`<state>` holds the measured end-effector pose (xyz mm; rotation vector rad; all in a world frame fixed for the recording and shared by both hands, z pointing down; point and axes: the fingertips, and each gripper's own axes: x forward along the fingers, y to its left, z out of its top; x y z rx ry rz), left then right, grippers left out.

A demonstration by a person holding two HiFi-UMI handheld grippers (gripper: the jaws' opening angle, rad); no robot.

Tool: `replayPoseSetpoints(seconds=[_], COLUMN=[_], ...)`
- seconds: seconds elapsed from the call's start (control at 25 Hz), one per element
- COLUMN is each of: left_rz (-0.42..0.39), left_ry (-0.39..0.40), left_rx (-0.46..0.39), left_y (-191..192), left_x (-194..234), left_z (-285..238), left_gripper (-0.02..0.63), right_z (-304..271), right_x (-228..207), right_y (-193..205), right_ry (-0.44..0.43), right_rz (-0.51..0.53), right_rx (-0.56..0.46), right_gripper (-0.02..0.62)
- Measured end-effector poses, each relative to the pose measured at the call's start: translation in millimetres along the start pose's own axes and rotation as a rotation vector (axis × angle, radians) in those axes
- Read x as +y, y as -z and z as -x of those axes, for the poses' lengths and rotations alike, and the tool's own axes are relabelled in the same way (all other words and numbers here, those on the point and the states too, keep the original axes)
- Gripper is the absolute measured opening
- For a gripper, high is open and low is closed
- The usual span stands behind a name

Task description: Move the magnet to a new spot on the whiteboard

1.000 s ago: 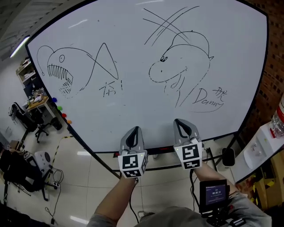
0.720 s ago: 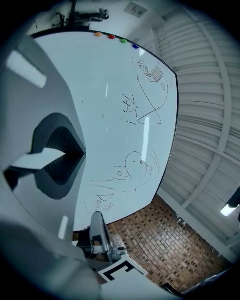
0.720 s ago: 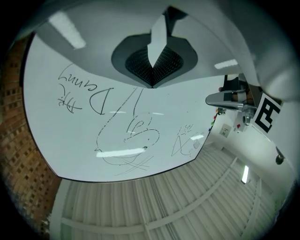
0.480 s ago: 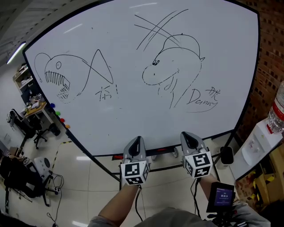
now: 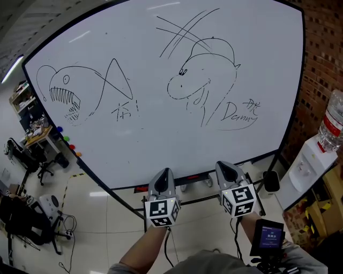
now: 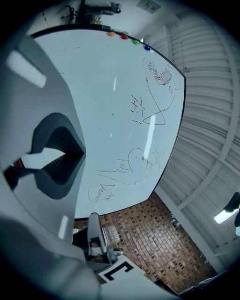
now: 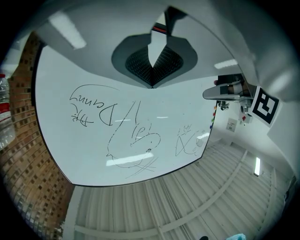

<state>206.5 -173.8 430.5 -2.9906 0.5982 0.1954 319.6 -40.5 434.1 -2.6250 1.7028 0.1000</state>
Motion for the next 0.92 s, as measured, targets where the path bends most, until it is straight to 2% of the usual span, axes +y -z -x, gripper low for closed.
replayPoseSetpoints(seconds=[0.48,0.92], left_rz=[0.009,0.001], left_ry=[0.008,0.001], left_rx=[0.017,0.004], left_y=[4.1,1.3], left_x=[0.3,-4.0], left_z=[18.8,17.4], left_gripper=[0.0,0.0], right_z=[10.9,11.2], right_x=[17.6,15.2], right_y=[9.4,10.2], right_ry=[-0.007,-0.014], right_rz=[-0.001,-0.002], right_rx=[0.029,0.022], right_gripper=[0.005,0.005])
